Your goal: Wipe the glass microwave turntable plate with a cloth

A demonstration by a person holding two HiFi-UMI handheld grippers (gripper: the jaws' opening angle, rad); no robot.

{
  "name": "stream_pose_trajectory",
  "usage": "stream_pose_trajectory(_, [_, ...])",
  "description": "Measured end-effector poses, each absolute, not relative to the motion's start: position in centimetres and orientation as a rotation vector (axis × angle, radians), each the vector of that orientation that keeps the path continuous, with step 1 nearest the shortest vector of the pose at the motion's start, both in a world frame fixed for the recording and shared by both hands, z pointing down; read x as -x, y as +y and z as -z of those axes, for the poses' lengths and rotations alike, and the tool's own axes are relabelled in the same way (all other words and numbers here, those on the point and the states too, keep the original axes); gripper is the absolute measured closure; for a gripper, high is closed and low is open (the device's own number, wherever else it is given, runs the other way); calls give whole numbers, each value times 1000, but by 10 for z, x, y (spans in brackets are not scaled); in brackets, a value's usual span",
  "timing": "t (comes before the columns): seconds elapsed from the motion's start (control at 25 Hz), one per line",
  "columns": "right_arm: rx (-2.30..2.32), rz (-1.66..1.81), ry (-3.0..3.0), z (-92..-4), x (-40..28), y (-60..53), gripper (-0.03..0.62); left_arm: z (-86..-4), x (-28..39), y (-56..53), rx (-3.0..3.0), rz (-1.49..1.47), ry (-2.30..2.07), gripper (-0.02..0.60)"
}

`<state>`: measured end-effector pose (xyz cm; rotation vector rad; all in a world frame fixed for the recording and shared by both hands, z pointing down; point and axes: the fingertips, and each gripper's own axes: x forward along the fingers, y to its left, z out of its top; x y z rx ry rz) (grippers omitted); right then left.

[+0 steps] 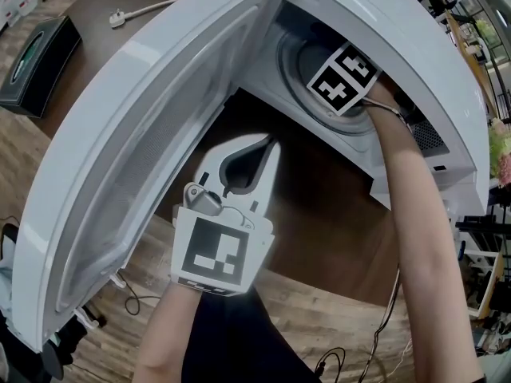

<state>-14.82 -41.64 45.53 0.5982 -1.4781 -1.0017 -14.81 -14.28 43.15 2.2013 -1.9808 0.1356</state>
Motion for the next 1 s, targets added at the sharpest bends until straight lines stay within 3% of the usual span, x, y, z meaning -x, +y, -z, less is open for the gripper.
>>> stream_pose_trajectory(0.52, [-669,889,-1247,-456,76,-433,511,-434,144,-139,-2219,-140,-1956,575])
stream_pose_trajectory(1.0, [-702,977,-1819,-420,171,-359,510,-428,151,-137,-2193,-130,-1985,575])
